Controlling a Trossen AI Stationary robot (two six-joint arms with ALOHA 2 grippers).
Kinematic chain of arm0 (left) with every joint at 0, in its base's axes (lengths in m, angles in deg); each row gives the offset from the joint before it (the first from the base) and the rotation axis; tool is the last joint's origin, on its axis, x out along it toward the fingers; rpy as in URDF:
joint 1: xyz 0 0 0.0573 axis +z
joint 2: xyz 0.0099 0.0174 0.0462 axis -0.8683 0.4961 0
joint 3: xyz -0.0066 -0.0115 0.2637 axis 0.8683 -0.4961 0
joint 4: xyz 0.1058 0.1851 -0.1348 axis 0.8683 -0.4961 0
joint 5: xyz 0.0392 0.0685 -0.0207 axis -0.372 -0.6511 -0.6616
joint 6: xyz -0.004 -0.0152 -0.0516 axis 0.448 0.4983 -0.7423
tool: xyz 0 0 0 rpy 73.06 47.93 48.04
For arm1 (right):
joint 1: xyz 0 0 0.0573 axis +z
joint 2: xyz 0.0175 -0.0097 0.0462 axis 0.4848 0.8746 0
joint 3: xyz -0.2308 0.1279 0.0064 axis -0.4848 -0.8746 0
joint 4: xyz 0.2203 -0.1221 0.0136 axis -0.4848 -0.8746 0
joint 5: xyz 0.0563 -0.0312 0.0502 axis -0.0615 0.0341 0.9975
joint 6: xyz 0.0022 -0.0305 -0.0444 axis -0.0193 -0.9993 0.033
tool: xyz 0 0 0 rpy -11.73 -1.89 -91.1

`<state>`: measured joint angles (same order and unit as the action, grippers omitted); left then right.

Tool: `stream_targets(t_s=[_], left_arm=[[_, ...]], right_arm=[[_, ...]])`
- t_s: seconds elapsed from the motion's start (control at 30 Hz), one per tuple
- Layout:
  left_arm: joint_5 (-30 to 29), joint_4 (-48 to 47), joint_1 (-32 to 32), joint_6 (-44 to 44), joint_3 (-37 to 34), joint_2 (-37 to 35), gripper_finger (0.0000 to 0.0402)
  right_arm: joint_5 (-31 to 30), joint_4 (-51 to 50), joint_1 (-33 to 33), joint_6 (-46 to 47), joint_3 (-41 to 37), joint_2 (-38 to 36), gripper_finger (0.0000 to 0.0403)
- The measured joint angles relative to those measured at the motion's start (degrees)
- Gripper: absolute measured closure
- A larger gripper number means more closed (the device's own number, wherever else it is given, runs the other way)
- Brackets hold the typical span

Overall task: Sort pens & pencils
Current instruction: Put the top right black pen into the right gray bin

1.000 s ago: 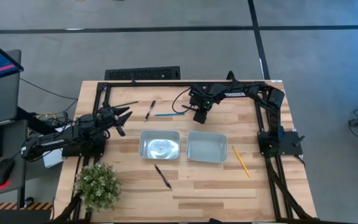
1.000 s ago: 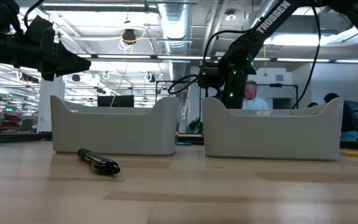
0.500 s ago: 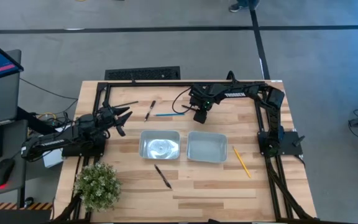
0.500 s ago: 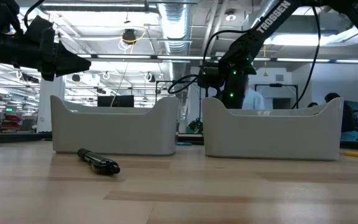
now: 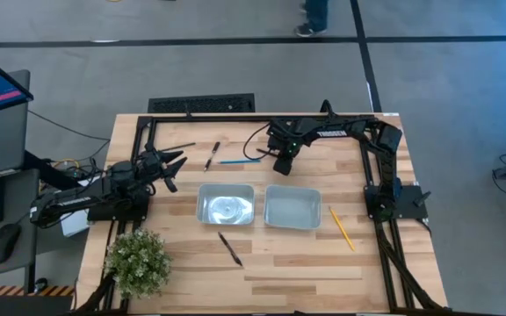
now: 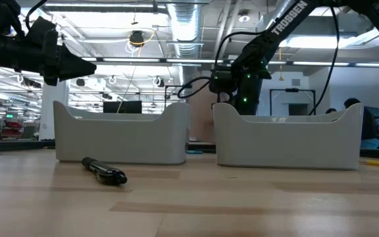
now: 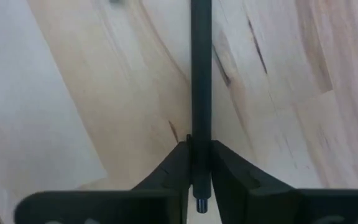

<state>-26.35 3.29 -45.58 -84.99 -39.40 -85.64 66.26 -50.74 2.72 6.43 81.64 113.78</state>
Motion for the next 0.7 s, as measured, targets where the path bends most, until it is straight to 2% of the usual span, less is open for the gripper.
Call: stream_targets(t_s=[0.7], left_arm=[[0.00, 0.00, 0.00, 0.00, 0.00, 0.00, 0.0283]], right_arm=[[-1.28, 0.95, 0.07, 0.33, -0.05, -1.31, 0.0331]])
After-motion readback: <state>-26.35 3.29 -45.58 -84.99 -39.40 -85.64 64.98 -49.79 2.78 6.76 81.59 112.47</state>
